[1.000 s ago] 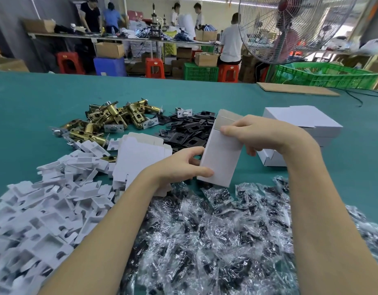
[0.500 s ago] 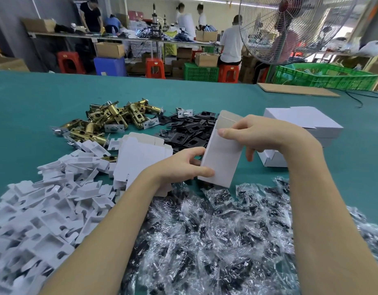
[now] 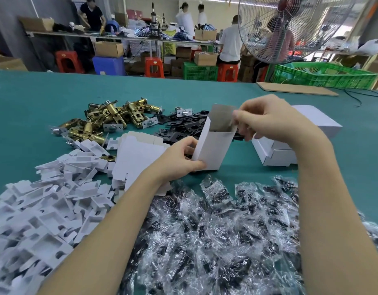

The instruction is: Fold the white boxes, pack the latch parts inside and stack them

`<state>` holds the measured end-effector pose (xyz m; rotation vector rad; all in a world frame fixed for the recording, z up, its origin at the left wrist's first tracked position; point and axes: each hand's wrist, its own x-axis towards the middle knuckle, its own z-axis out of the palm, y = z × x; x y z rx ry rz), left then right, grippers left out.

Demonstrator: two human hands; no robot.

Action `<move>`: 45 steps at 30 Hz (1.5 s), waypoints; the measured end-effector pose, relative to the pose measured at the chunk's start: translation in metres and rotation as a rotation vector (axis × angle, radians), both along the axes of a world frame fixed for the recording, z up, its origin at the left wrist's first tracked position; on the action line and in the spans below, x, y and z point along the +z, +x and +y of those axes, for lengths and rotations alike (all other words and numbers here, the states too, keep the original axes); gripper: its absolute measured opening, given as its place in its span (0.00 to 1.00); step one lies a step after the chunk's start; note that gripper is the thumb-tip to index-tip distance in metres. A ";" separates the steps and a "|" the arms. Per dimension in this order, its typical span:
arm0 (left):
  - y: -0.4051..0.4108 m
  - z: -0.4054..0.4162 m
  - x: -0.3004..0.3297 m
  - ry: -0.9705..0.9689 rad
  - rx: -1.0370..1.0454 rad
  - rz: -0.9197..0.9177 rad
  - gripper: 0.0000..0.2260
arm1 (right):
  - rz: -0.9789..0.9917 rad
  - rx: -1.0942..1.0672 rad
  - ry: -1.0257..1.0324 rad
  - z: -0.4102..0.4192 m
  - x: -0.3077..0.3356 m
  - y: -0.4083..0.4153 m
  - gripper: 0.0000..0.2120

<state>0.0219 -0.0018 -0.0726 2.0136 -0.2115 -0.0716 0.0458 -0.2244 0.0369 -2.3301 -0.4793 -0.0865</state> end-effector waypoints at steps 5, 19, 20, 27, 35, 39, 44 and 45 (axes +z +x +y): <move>0.002 -0.003 -0.003 0.035 0.032 -0.067 0.14 | 0.432 0.045 -0.345 -0.011 -0.011 0.005 0.13; 0.004 0.000 -0.012 0.076 0.013 -0.123 0.22 | 0.610 0.193 -0.556 0.021 -0.042 0.009 0.11; 0.005 -0.001 -0.012 0.079 0.013 -0.120 0.22 | 0.588 0.180 -0.509 0.015 -0.036 0.007 0.11; 0.006 0.001 -0.011 0.049 0.025 -0.070 0.22 | 0.036 0.106 -0.080 -0.006 0.015 -0.013 0.04; 0.006 0.000 -0.012 -0.002 0.033 -0.070 0.18 | -0.284 -0.132 -0.404 0.037 0.013 -0.023 0.10; 0.006 0.001 -0.012 -0.005 0.030 -0.064 0.18 | -0.254 -0.195 -0.580 0.055 0.005 -0.025 0.10; 0.006 0.002 -0.013 -0.021 0.020 -0.065 0.19 | -0.141 -0.106 -0.628 0.056 0.013 -0.034 0.10; 0.006 0.001 -0.013 -0.024 0.018 -0.065 0.19 | -0.135 -0.096 -0.613 0.056 0.016 -0.036 0.12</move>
